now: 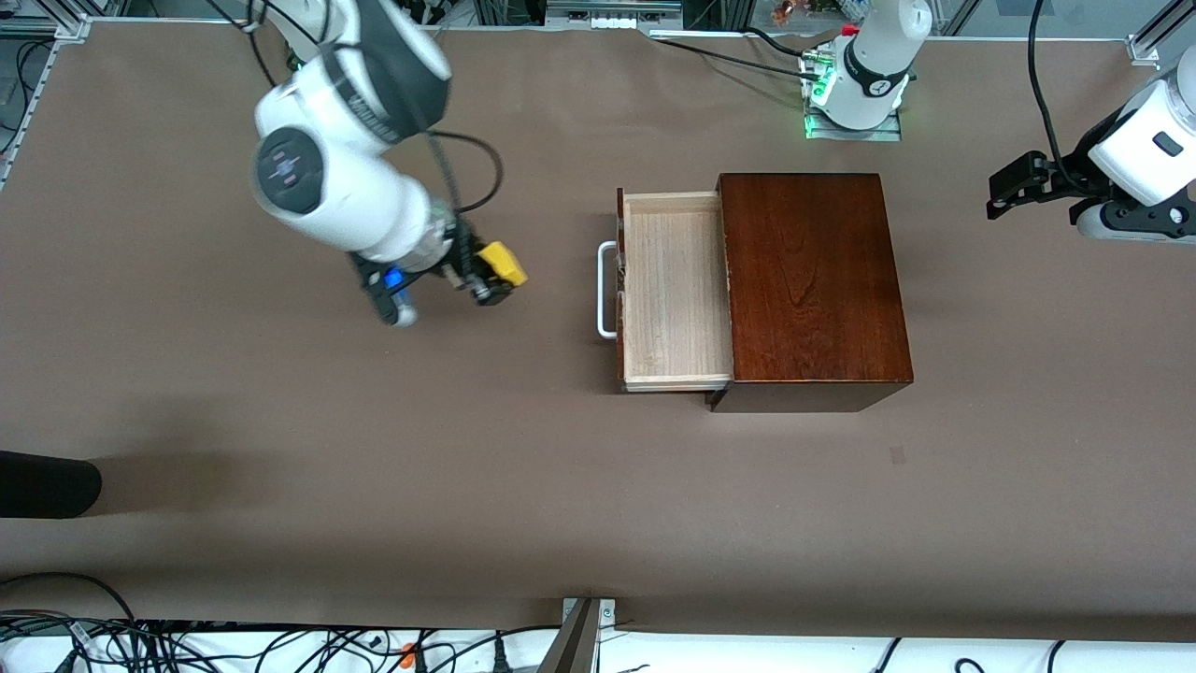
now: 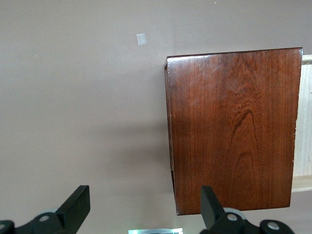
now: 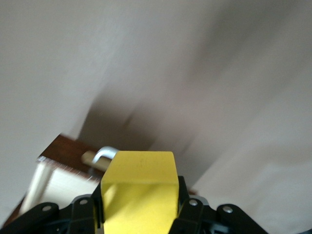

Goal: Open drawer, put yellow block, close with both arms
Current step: 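Carry the yellow cube over the open drawer with the right gripper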

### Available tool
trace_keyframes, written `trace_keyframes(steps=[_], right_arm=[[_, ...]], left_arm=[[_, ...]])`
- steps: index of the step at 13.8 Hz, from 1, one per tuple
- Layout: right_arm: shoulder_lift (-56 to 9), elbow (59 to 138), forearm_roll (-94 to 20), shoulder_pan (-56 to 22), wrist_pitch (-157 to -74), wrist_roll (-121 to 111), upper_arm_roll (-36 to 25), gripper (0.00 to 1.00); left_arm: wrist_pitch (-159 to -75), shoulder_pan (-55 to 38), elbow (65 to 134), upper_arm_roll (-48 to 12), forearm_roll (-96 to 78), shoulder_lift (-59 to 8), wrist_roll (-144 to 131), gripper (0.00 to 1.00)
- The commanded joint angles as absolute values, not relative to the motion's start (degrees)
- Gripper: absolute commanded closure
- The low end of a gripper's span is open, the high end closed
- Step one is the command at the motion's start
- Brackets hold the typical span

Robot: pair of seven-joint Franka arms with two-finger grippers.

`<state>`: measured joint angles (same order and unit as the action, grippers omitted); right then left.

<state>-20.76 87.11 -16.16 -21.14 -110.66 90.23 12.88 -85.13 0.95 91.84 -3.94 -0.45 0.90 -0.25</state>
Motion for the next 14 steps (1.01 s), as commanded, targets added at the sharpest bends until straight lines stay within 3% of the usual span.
trace_keyframes(steps=[1, 6, 14], right_arm=[[-23.9, 82.8, -17.0, -27.6, -115.1, 101.6, 12.5, 0.8], [-29.8, 79.6, -14.5, -36.8, -124.8, 116.1, 12.2, 0.8], [-35.9, 79.6, -2.1, -41.7, -125.2, 124.4, 12.1, 0.8]], left_arm=[[-84.0, 0.6, 91.1, -3.7, 0.3, 1.1, 0.9, 0.0], [-84.0, 0.6, 91.1, -3.8, 0.1, 1.1, 0.8, 0.0], [-84.5, 0.6, 91.1, -4.0, 0.0, 0.0, 0.9, 0.0]])
